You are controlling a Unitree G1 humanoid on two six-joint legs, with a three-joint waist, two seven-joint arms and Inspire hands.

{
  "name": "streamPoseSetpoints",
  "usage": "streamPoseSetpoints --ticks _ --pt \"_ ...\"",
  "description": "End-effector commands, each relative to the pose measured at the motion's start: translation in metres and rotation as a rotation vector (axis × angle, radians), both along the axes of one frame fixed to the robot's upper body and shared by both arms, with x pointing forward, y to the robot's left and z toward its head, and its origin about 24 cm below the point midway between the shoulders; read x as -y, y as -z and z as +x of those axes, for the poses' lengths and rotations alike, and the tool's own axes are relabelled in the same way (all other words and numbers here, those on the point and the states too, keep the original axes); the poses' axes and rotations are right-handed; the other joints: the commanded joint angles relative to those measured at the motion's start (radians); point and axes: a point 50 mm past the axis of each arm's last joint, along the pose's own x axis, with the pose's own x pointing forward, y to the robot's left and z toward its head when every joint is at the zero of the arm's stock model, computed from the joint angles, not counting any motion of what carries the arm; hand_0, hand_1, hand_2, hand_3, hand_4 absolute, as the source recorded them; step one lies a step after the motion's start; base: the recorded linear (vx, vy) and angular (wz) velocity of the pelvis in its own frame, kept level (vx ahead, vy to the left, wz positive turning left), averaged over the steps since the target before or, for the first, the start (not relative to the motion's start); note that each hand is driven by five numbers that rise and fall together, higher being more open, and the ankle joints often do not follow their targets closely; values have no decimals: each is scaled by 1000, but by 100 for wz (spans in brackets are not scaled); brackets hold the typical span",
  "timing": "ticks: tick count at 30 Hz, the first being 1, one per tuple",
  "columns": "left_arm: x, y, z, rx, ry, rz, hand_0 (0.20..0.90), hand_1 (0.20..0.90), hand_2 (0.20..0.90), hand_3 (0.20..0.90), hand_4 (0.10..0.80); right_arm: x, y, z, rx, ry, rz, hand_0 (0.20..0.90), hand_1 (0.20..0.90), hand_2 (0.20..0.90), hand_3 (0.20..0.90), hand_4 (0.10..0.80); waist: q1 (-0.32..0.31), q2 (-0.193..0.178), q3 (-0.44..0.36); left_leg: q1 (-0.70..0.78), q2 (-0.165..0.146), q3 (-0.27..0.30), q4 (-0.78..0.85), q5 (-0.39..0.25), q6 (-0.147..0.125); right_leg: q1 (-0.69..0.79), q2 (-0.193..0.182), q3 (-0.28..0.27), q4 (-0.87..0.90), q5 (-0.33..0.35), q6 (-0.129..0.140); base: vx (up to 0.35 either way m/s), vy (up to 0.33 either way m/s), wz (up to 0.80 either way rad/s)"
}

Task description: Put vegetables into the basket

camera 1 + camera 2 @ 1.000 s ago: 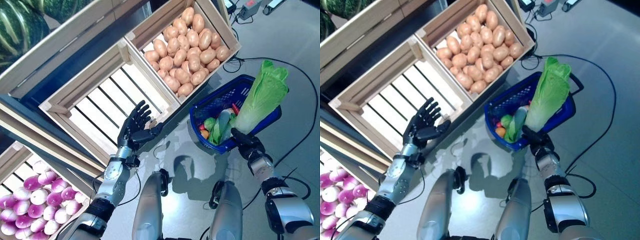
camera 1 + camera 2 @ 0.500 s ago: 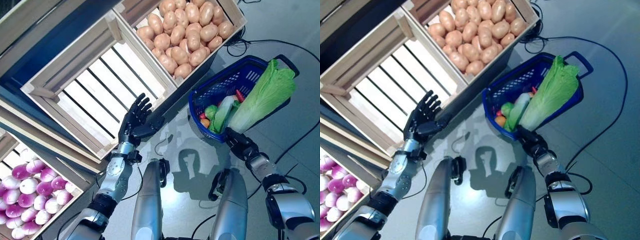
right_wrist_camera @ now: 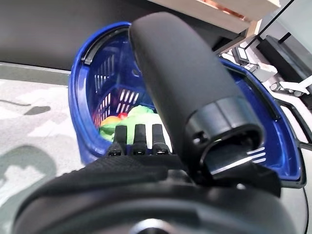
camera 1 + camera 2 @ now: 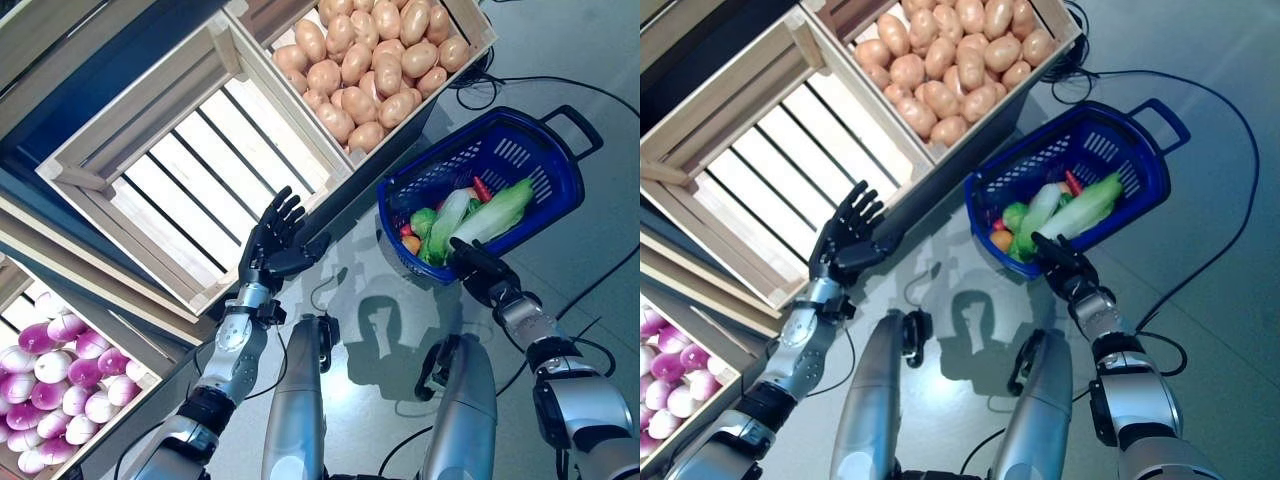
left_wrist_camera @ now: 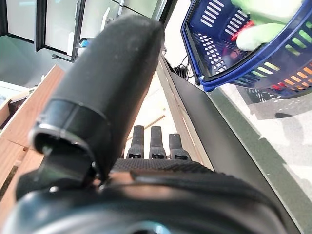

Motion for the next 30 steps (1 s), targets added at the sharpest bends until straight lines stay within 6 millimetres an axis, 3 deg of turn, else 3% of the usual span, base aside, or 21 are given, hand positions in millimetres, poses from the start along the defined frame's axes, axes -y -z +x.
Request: streamPoseSetpoints --ticks 1,13,15,19,24,26,30 --pt "-2 -56 3 281 12 -44 900 900 900 900 800 12 -38 13 185 11 -88 900 900 900 900 800 19 -6 -37 152 -6 34 18 -184 44 74 44 -3 -103 93 -47 0 0 0" --pt "-13 -42 0 226 8 -33 900 900 900 900 800 2 -17 3 170 -31 -88 900 900 900 900 800 36 -54 -115 359 23 67 -284 -57 34 287 50 -70 -372 206 -28 47 11 -5" --pt "-16 -35 -3 205 -9 -13 900 900 900 900 800 -7 -6 -3 175 -44 -86 900 900 900 900 800 37 -68 -136 426 21 78 -383 0 38 362 60 -94 -481 256 -34 86 5 -1" --pt "-20 -22 -8 138 -6 -26 900 900 900 900 800 -30 5 -12 216 -75 -28 900 900 900 900 800 32 -84 -171 528 16 86 -510 56 31 481 94 -110 -639 307 -33 125 -20 -8" --pt "-21 10 -21 1 -38 15 900 900 900 900 800 -65 33 -39 203 -84 71 900 900 900 900 800 13 -104 -239 673 13 130 -703 136 24 639 161 -122 -869 371 -27 179 -15 -16" --pt "-20 34 -38 -83 -51 5 900 900 900 900 800 -85 59 -68 158 -104 114 900 900 900 900 800 2 -107 -294 766 1 155 -854 195 20 735 197 -119 -1020 415 -23 255 16 -15" --pt "-24 65 -61 -221 -87 -92 900 900 900 900 800 -105 77 -97 116 -154 106 900 900 900 900 800 -10 -105 -350 869 -12 175 -1014 259 12 834 229 -112 -1169 466 -21 185 13 -17"
